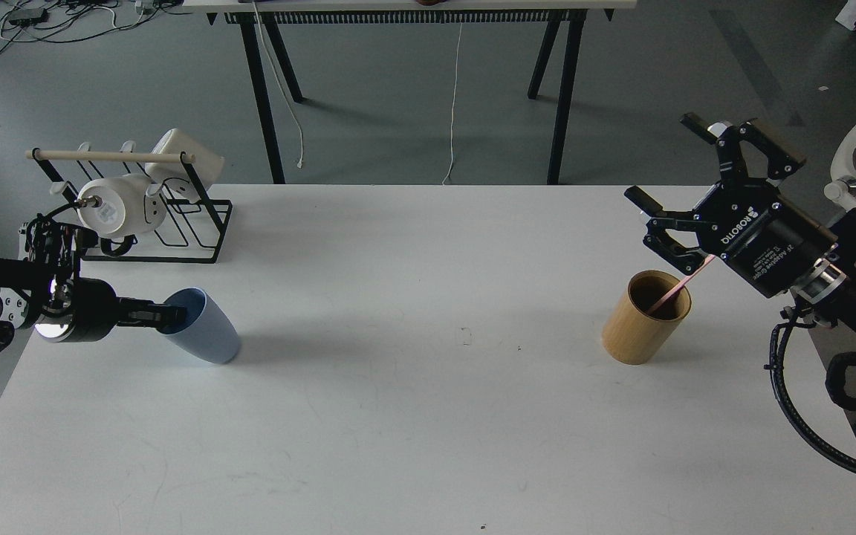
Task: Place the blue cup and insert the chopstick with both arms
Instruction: 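Carry the blue cup toward the table center and set it down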
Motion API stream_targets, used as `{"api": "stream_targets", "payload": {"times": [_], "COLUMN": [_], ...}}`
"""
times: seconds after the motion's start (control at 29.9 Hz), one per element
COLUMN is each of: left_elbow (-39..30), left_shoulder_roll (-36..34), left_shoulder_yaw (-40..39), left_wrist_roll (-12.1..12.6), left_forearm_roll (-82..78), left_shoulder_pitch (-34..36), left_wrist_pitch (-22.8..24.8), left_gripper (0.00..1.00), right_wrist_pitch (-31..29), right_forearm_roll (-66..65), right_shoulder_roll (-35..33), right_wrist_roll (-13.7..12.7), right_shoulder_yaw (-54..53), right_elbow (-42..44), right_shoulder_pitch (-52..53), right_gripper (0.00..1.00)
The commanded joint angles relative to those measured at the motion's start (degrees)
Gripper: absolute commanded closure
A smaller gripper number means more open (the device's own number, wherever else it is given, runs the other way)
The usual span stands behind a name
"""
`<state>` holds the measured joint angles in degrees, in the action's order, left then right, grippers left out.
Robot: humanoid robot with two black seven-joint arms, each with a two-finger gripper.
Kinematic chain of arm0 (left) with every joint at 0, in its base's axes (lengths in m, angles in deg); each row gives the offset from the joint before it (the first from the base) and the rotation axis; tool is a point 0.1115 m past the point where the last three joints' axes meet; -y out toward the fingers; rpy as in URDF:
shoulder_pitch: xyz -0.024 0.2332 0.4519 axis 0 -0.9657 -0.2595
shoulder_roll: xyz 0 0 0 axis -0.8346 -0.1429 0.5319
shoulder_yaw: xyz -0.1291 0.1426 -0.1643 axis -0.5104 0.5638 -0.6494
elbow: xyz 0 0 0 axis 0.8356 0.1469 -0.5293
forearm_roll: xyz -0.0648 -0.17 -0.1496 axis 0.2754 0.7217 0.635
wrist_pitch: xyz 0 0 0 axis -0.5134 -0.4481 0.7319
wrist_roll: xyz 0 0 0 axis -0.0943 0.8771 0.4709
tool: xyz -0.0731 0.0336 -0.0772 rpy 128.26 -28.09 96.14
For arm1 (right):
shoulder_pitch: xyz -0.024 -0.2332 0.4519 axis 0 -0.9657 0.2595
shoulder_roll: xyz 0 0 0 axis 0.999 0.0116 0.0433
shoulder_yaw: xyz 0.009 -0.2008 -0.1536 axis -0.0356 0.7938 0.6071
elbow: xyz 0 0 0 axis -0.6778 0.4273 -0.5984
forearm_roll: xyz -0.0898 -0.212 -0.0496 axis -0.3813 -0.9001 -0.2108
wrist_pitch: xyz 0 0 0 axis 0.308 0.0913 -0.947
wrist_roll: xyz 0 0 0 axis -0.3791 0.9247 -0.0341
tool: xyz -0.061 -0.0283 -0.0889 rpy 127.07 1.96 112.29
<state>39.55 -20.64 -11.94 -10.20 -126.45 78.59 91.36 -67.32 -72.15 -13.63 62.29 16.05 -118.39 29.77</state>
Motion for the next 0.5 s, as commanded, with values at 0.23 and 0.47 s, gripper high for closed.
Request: {"api": "stream_targets", "payload": {"times": [0.23, 0.47], "left_elbow": [-10.0, -9.7], "left_shoulder_roll": [0.3, 15.3], "left_shoulder_yaw": [-0.8, 0.1], "left_wrist_roll": [0.0, 0.0], "left_forearm_roll": [4.0, 5.3], "left_shoulder_pitch": [5.6, 16.5], "left_wrist_pitch": [-0.8, 1.6], "left_gripper": [1.0, 1.0], "right_wrist_pitch": [0.1, 0.1], "right_forearm_roll": [0.0, 0.4], "right_shoulder_roll": [-0.5, -1.1], "right_wrist_roll": [0.0, 0.0], "right_shoulder_yaw": [-0.5, -3.3], "right_elbow": [0.3, 4.4], "right_shoulder_pitch": [0.0, 0.4], "right_gripper": [0.06, 0.06]}}
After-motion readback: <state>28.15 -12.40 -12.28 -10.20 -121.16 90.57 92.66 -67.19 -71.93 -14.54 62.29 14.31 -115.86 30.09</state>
